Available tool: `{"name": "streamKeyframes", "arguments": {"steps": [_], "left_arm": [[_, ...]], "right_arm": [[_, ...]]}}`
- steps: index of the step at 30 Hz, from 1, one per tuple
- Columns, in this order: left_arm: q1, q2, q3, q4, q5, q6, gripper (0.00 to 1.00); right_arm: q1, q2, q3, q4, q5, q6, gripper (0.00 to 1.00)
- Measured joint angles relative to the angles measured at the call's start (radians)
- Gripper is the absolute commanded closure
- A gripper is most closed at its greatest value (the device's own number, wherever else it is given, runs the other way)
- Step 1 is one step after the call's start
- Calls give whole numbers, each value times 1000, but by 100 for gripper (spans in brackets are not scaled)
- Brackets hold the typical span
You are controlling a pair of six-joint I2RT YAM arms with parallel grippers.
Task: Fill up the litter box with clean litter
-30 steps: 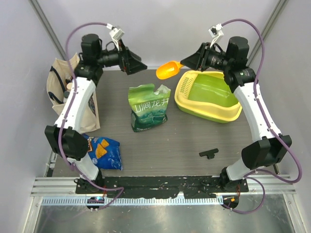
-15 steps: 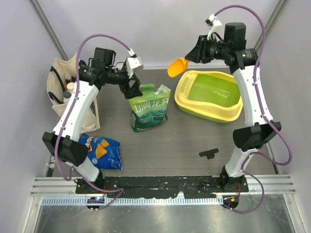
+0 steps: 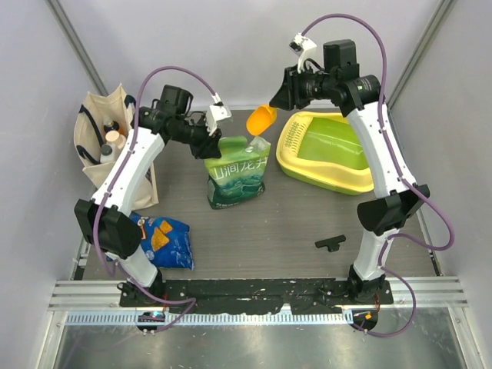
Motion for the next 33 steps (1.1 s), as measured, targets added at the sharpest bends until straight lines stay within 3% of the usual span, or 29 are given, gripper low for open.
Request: {"name": "streamKeyframes", "arguments": {"steps": [16, 26, 33], "left_arm": [[2, -43, -78, 87, 31, -117, 100], [2, -43, -80, 93, 32, -140, 100], [2, -43, -80, 93, 45, -148, 100]], "right_arm": [[35, -21, 6, -116, -9, -169, 99], [66, -67, 12, -202, -19, -302, 99], [162, -66, 26, -296, 43, -467, 99]]}}
